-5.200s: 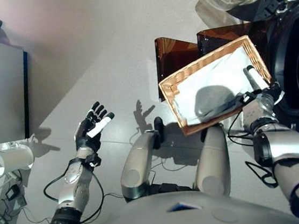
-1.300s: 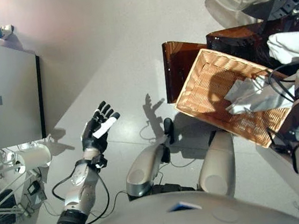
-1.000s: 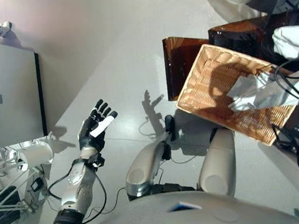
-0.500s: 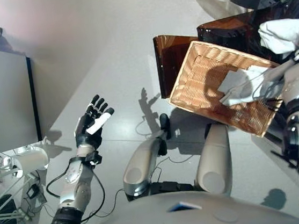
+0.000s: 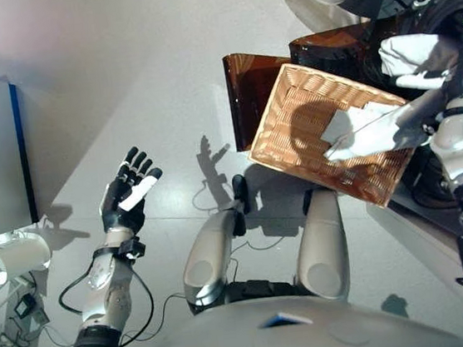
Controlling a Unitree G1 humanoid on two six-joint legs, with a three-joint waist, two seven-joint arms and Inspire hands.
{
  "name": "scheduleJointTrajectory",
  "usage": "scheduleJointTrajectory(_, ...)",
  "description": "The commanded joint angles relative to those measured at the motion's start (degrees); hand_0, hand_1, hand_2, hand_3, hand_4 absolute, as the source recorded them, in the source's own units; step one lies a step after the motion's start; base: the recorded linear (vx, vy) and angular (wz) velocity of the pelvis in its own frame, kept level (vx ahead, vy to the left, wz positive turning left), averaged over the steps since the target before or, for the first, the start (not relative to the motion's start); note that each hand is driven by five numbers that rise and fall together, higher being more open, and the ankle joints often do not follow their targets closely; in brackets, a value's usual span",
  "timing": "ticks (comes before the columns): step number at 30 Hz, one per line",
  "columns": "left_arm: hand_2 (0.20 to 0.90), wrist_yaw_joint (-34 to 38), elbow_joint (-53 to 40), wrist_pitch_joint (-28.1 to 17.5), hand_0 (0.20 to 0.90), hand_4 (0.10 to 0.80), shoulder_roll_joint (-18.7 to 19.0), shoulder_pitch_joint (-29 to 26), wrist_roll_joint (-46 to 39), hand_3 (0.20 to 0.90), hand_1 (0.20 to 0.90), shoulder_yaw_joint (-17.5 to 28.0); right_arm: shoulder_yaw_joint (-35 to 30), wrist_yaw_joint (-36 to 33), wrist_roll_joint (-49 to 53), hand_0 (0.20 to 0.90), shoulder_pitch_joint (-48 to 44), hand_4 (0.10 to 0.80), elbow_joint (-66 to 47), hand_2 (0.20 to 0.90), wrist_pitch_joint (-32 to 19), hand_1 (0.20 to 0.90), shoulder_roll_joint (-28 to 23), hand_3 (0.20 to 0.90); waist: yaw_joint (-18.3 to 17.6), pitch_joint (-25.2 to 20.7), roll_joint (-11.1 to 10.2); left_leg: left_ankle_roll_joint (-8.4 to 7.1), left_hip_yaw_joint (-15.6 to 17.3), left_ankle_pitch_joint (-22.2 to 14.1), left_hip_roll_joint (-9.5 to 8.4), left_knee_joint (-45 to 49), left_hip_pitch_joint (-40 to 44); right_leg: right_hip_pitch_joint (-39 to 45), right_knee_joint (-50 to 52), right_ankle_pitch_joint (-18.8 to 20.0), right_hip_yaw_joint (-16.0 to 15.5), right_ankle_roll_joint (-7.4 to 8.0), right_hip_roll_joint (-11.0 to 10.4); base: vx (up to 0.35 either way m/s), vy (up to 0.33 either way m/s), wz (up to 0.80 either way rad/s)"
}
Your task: Pick up the clothes and place them into the washing machine
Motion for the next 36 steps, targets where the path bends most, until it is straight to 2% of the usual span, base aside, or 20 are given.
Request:
scheduleJointTrajectory(1, 0.9, -1.08, -3.22, -5.46, 0.9, 0.8, 4.64, 5.21, 0.26, 0.9, 0.9, 4.03, 6.1, -1.87, -13.63, 0.9, -2.13, 0.8, 1.62, 0.9, 1.2, 0.9, -8.46, 0.9, -0.33, -5.63, -1.18, -1.14, 0.69, 1.16, 0.05, 2.04, -5.9, -0.72, -0.91, 1.38, -1.05, -1.56, 1.41, 0.0, 0.0, 0.0)
scheduleJointTrajectory(4, 0.9, -1.75, -3.54, -5.56, 0.9, 0.8, 4.68, 5.42, 0.67, 0.9, 0.9, 3.65, 11.69, -1.58, -23.13, 0.9, -2.66, 0.8, 3.84, 0.9, 2.99, 0.9, -10.13, 0.9, -0.49, -5.12, -0.93, -1.13, 0.77, 0.9, 0.09, 2.56, -6.12, -0.99, -0.63, 1.28, -0.97, -1.47, 1.52, 0.0, 0.0, 0.0)
scheduleJointTrajectory(5, 0.9, -1.91, -3.47, -5.79, 0.9, 0.8, 4.99, 4.88, 0.93, 0.9, 0.9, 2.72, 15.38, -1.85, -27.79, 0.9, -3.44, 0.8, 6.99, 0.9, 4.09, 0.9, -9.52, 0.9, -0.37, -4.88, -0.9, -1.16, 0.69, 0.95, 0.13, 2.59, -6.13, -0.89, -0.7, 1.3, -1.05, -1.39, 1.53, 0.0, 0.0, 0.0)
scheduleJointTrajectory(11, 0.9, -1.7, -3.4, -6.01, 0.9, 0.8, 5.41, 3.92, 1.11, 0.9, 0.9, 1.4, 24.37, -1.05, -37.48, 0.9, -4.38, 0.8, 7.4, 0.9, 5.03, 0.9, -8.42, 0.9, -0.62, -4.32, -1.41, -1.32, 0.6, 0.8, 0.36, 2.72, -5.79, -0.35, -1.07, 1.27, -1.11, -1.23, 1.6, 0.0, 0.0, 0.0)
scheduleJointTrajectory(23, 0.9, -0.2, -3.35, -6.58, 0.9, 0.8, 5.26, 3.23, 1.33, 0.9, 0.9, 0.65, 27.08, -1.17, -38.43, 0.9, -4.02, 0.8, 5.06, 0.9, 4.43, 0.9, -7.14, 0.9, -0.89, -3.26, -2.29, -1.35, 0.99, -0.98, 0.97, 6.05, -6.58, -0.65, 0.51, 0.6, -0.79, -1.5, 1.9, 0.0, 0.0, 0.0)
scheduleJointTrajectory(31, 0.9, 0.27, -4.36, -6.63, 0.9, 0.8, 5.81, 3.89, 1.22, 0.9, 0.9, 1.81, 27.82, 0.42, -38.91, 0.9, -2.56, 0.8, 1.87, 0.9, 3.38, 0.9, -8.02, 0.9, -1.34, -2.36, -4.4, -1.34, 1.39, -5.3, 2.66, 15.8, -10.24, -3.06, 7.76, -2.27, 0.05, -2.48, 2.4, 0.001, -0.013, -0.04)
scheduleJointTrajectory(36, 0.9, 0.05, -5.33, -6.39, 0.9, 0.8, 6.67, 4.93, 1.0, 0.9, 0.9, 2.14, 28.14, 0.86, -39.01, 0.9, -3.25, 0.8, 6.14, 0.9, 4.58, 0.9, -6.51, 0.9, -1.12, -2.39, -4.95, -1.37, 1.36, -7.4, 3.55, 19.94, -11.69, -4.09, 10.75, -4.04, -0.05, -2.94, 2.29, 0.003, -0.004, 0.01)
